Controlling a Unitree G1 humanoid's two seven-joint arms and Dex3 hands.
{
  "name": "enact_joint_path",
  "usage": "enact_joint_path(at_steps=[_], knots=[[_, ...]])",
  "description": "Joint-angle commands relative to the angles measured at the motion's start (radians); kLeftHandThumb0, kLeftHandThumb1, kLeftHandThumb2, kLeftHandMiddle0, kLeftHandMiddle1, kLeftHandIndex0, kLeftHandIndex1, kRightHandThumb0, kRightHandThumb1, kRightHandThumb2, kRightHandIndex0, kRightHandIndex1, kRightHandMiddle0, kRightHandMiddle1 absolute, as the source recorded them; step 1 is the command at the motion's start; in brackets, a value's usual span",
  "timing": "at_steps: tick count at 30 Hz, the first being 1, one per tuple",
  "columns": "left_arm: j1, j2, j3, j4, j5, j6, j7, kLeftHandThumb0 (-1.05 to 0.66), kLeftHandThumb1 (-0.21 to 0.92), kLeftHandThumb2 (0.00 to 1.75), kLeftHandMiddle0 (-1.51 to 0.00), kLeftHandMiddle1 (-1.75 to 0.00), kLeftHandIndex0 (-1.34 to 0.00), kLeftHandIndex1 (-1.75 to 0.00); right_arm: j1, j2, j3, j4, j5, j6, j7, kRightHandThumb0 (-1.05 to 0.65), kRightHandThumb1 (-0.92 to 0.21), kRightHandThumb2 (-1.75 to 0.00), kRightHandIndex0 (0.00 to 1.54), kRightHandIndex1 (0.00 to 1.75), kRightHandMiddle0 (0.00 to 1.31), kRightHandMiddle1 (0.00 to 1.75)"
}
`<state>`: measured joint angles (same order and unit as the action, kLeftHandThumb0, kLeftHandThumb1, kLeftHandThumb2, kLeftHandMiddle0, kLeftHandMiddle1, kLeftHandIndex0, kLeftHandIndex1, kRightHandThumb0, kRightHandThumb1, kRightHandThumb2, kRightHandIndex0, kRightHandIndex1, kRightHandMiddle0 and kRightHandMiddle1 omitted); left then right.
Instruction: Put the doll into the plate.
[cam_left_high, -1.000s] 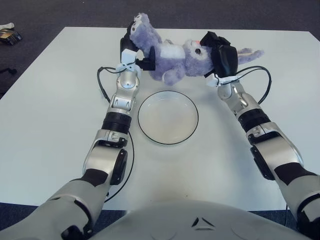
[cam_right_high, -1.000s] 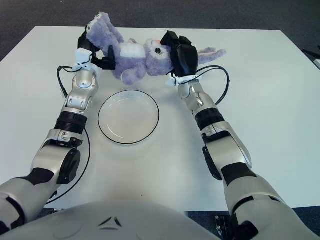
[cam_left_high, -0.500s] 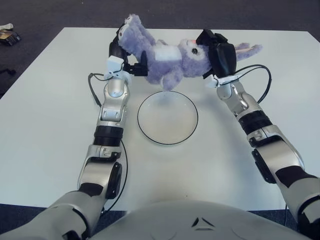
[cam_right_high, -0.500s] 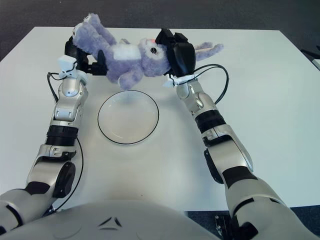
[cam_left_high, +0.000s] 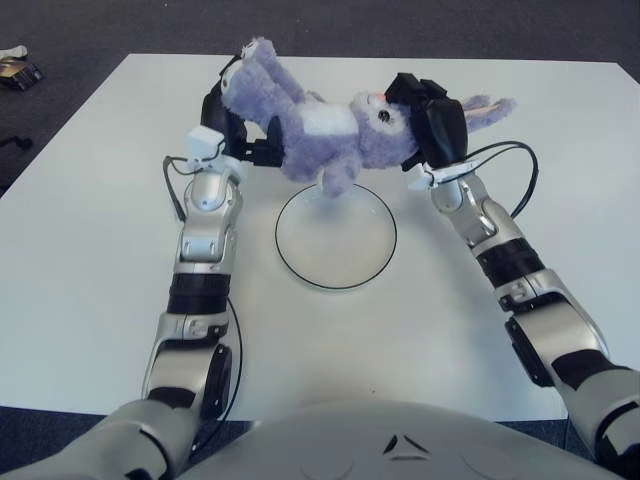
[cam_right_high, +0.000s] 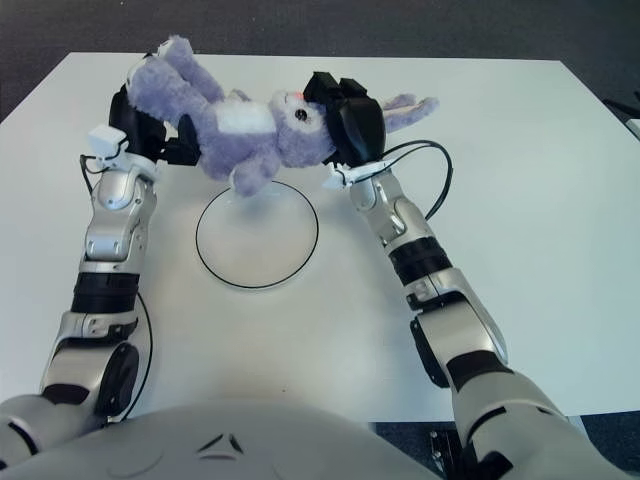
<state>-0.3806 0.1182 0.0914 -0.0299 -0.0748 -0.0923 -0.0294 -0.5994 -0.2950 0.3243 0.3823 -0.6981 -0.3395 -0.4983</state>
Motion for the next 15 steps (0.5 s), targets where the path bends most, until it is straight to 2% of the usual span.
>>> enact_joint_path(at_steps=[1,9,15], knots=[[0.04,0.012,0.004,-0.072,-0.013,0.0,-0.023,0.0,0.01,1.63,-0.86,-1.64,-0.62,-1.75,0.027,-0.005,-0.008,-0.052,-0.015,0.017,0.02,0.52,-0.19,-1.47,0.71,1.75,0.91,1.75],[0.093,0.024,0.003,-0.162,-0.012,0.059,-0.042,0.0,0.0,1.64,-0.87,-1.64,-0.63,-1.75,0.086,0.0,-0.014,-0.14,-0.016,0.047,0.052,0.5,-0.23,-1.42,0.68,1.75,0.88,1.75],[0.149,0.023,0.001,-0.206,-0.01,0.057,-0.052,0.0,0.0,1.65,-0.87,-1.66,-0.63,-1.75,0.145,0.005,-0.016,-0.201,-0.015,0.067,0.077,0.49,-0.26,-1.39,0.65,1.75,0.85,1.75]])
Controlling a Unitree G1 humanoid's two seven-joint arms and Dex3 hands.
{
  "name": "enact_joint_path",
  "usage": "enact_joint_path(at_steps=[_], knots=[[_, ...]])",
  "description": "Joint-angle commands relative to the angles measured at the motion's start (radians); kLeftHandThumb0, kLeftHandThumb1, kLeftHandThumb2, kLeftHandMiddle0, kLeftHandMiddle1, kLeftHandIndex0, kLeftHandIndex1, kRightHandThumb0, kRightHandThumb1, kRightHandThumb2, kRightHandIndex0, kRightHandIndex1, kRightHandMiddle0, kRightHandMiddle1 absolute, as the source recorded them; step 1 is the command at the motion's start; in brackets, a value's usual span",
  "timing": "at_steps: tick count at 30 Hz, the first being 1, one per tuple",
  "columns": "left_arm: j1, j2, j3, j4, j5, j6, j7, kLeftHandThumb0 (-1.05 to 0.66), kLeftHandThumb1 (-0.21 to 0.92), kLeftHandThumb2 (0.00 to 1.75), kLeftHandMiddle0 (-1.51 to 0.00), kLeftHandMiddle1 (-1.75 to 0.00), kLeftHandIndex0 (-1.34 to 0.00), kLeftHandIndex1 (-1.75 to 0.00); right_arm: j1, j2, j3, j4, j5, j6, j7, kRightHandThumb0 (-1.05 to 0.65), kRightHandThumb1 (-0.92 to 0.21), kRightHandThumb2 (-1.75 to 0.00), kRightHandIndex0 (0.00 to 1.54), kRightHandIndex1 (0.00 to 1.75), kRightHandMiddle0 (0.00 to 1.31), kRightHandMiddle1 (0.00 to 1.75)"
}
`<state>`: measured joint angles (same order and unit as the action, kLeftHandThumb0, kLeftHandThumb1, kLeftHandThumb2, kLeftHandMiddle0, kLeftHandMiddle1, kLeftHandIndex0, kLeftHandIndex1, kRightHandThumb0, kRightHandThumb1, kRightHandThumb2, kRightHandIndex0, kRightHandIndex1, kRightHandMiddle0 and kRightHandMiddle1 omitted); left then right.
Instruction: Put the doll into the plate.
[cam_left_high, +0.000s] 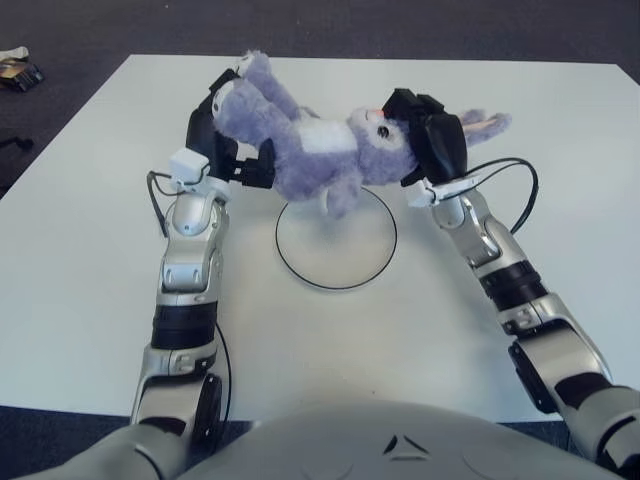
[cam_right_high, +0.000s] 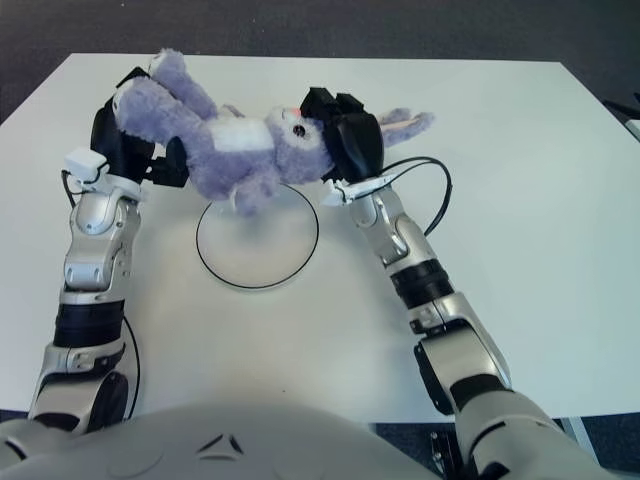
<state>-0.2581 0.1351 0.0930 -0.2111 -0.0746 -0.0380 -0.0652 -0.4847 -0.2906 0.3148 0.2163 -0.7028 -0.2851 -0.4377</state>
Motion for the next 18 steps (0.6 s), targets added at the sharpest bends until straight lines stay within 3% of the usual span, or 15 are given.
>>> enact_joint_path(at_steps=[1,18], knots=[[0.028,0.006,0.0,-0.027,-0.011,0.004,-0.018,0.0,0.0,1.65,-0.87,-1.66,-0.63,-1.75,0.034,0.002,-0.008,-0.04,-0.01,0.015,0.019,0.49,-0.26,-1.38,0.65,1.75,0.84,1.75],[0.161,0.0,-0.015,-0.141,-0.007,0.027,-0.03,0.0,0.0,1.67,-0.86,-1.7,-0.63,-1.75,0.162,0.001,-0.019,-0.144,-0.005,0.009,0.066,0.47,-0.31,-1.32,0.61,1.75,0.79,1.75]])
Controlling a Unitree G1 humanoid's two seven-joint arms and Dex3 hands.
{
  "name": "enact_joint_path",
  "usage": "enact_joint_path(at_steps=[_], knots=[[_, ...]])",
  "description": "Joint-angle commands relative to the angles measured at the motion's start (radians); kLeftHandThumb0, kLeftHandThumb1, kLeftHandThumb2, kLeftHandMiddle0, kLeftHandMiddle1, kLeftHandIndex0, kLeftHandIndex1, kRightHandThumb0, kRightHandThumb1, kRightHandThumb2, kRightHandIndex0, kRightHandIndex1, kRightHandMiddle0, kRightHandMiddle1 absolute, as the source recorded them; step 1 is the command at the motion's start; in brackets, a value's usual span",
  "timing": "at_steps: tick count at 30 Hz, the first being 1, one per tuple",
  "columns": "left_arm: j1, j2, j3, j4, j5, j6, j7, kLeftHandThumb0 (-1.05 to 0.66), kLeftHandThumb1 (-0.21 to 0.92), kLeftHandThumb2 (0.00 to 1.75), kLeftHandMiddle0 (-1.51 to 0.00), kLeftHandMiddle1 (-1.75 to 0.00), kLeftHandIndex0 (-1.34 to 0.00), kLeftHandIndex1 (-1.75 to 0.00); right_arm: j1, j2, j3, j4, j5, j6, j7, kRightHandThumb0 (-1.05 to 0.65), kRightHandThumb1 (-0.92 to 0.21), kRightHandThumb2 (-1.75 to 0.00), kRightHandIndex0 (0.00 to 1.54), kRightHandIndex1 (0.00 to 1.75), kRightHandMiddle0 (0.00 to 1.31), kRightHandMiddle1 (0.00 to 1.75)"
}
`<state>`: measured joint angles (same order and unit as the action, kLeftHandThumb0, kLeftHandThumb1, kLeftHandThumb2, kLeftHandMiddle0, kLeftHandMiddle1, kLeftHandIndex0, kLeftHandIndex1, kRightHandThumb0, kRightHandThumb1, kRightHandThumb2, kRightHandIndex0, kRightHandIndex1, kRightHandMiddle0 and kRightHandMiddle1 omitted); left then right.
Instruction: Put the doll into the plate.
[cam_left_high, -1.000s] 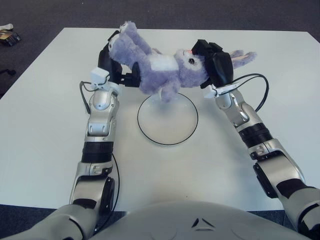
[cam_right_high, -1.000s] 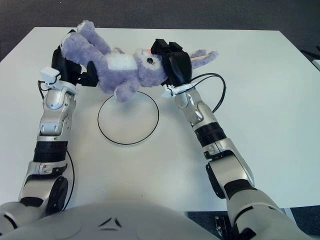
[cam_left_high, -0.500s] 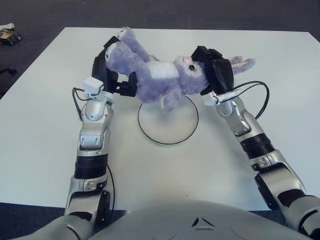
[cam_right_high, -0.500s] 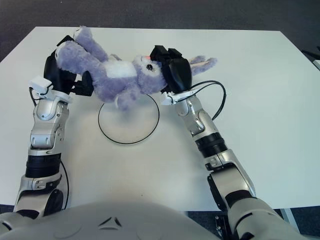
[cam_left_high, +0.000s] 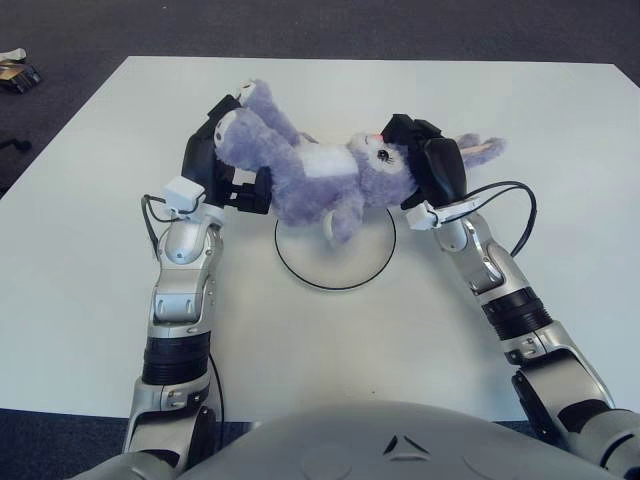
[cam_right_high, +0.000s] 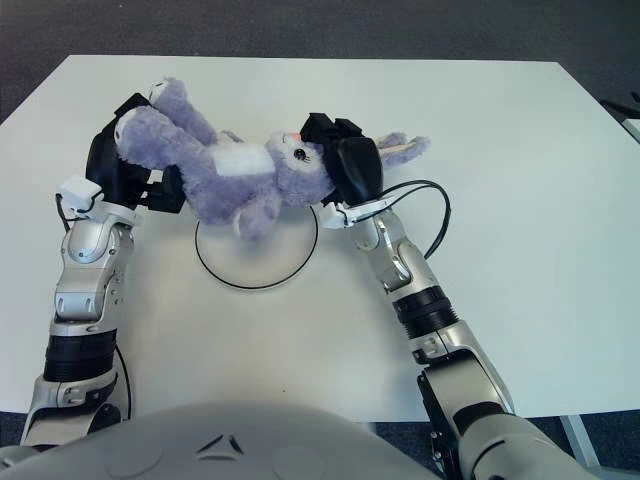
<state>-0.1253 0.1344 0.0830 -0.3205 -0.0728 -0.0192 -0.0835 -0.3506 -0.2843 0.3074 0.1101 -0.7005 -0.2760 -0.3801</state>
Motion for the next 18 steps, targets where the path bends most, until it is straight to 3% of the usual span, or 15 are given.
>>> enact_joint_path(at_steps=[1,10,18], knots=[[0.036,-0.001,-0.007,-0.04,-0.009,0.012,-0.011,0.0,0.0,1.67,-0.86,-1.7,-0.63,-1.75,0.035,-0.005,-0.012,-0.044,-0.009,0.002,0.011,0.47,-0.31,-1.32,0.61,1.75,0.78,1.75],[0.104,-0.006,-0.028,-0.117,0.004,0.075,-0.003,0.0,0.01,1.66,-0.85,-1.7,-0.62,-1.75,0.083,-0.008,-0.017,-0.086,-0.031,0.024,0.032,0.46,-0.33,-1.3,0.59,1.75,0.74,1.75],[0.135,-0.02,-0.033,-0.101,-0.018,0.065,-0.012,0.0,0.04,1.61,-0.83,-1.68,-0.59,-1.75,0.123,-0.009,-0.017,-0.116,-0.055,0.037,0.042,0.46,-0.33,-1.3,0.6,1.75,0.72,1.75]])
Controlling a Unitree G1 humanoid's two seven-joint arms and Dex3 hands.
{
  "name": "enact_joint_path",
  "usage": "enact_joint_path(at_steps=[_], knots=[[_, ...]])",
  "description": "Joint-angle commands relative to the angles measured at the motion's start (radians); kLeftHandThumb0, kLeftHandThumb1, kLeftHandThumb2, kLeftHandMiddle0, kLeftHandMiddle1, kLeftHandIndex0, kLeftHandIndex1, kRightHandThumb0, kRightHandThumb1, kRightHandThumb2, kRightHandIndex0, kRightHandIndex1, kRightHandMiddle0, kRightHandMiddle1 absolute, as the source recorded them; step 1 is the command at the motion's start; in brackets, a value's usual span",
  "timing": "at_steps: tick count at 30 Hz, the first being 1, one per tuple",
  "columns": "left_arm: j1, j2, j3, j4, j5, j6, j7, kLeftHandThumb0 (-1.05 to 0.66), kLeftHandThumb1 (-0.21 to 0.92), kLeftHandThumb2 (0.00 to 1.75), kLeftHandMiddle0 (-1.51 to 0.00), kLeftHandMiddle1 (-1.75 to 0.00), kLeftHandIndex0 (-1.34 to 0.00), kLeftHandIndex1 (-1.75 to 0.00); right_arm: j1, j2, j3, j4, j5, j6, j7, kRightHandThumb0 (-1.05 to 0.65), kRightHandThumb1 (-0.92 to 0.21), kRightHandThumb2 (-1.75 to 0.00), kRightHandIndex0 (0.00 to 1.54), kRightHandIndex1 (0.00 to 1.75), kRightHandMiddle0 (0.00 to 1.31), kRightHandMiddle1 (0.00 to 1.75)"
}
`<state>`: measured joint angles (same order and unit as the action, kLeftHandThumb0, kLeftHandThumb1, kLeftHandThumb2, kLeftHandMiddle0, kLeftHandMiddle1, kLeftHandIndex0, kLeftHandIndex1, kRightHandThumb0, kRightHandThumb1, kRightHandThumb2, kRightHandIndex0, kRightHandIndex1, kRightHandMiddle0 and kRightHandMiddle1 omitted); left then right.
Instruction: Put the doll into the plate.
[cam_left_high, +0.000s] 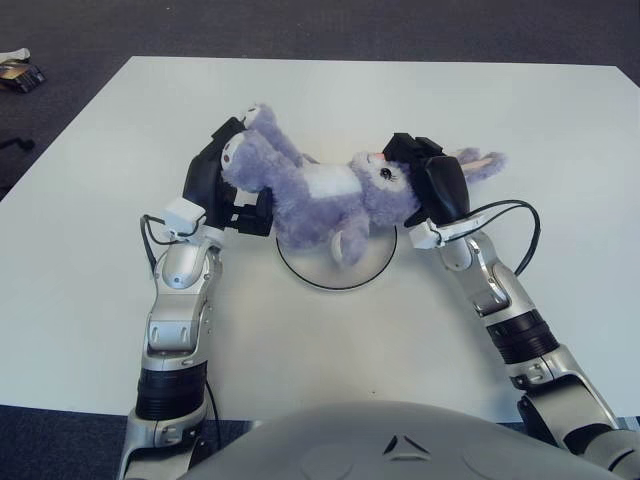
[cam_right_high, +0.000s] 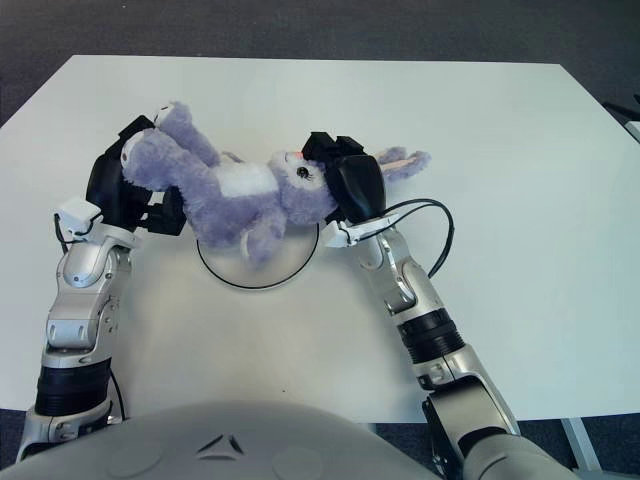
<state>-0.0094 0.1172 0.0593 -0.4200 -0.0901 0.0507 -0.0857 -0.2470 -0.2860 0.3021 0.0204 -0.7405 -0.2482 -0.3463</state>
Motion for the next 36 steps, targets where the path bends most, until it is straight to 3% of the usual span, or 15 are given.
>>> enact_joint_path(at_steps=[1,23,26,27,30,31,32,33,34,36], knots=[[0.022,-0.003,-0.012,-0.005,0.005,-0.004,-0.007,0.0,0.05,1.61,-0.83,-1.68,-0.59,-1.75,0.023,-0.007,-0.012,-0.029,-0.014,0.01,0.011,0.46,-0.32,-1.3,0.6,1.75,0.72,1.75],[0.089,-0.003,-0.028,-0.064,0.057,0.086,0.012,0.0,0.04,1.6,-0.84,-1.65,-0.59,-1.75,0.128,-0.016,-0.029,-0.156,-0.006,0.061,0.125,0.46,-0.31,-1.32,0.61,1.75,0.69,1.75],[0.096,-0.002,-0.023,-0.056,0.062,0.062,0.013,0.0,0.04,1.6,-0.85,-1.65,-0.59,-1.75,0.142,-0.03,-0.029,-0.179,-0.018,0.09,0.173,0.19,-0.22,-1.43,0.65,1.75,0.61,1.75],[0.098,-0.001,-0.022,-0.052,0.064,0.049,0.013,0.0,0.02,1.62,-0.86,-1.64,-0.61,-1.75,0.146,-0.034,-0.029,-0.187,-0.024,0.102,0.191,0.1,-0.24,-1.39,0.6,1.75,0.62,1.67],[0.104,0.001,-0.018,-0.047,0.068,0.017,0.011,0.0,0.01,1.64,-0.88,-1.63,-0.62,-1.75,0.153,-0.045,-0.029,-0.207,-0.032,0.124,0.228,0.03,-0.38,-1.16,0.42,1.75,0.64,1.5],[0.106,0.003,-0.016,-0.045,0.069,0.006,0.01,0.0,0.01,1.64,-0.88,-1.63,-0.62,-1.75,0.155,-0.05,-0.029,-0.213,-0.034,0.128,0.24,0.03,-0.38,-1.16,0.42,1.75,0.64,1.5],[0.108,0.005,-0.013,-0.045,0.069,-0.006,0.009,0.0,-0.02,1.66,-0.89,-1.63,-0.64,-1.75,0.158,-0.056,-0.029,-0.22,-0.034,0.13,0.251,0.01,-0.57,-0.92,0.3,1.75,0.55,1.47],[0.117,0.009,-0.005,-0.066,0.061,-0.007,0.004,0.0,-0.02,1.67,-0.89,-1.63,-0.64,-1.75,0.163,-0.063,-0.032,-0.235,-0.022,0.13,0.275,-0.06,-0.61,-0.84,0.24,1.71,0.53,1.48],[0.123,0.013,0.0,-0.082,0.056,-0.006,0.001,0.0,-0.04,1.69,-0.9,-1.64,-0.66,-1.75,0.166,-0.067,-0.035,-0.246,-0.013,0.131,0.291,-0.08,-0.49,-0.94,0.15,1.51,0.37,1.41],[0.133,0.018,0.009,-0.117,0.045,0.007,-0.003,0.0,-0.05,1.7,-0.9,-1.65,-0.68,-1.75,0.177,-0.076,-0.045,-0.275,0.02,0.135,0.339,-0.09,-0.38,-1.05,0.1,1.34,0.26,1.34]])
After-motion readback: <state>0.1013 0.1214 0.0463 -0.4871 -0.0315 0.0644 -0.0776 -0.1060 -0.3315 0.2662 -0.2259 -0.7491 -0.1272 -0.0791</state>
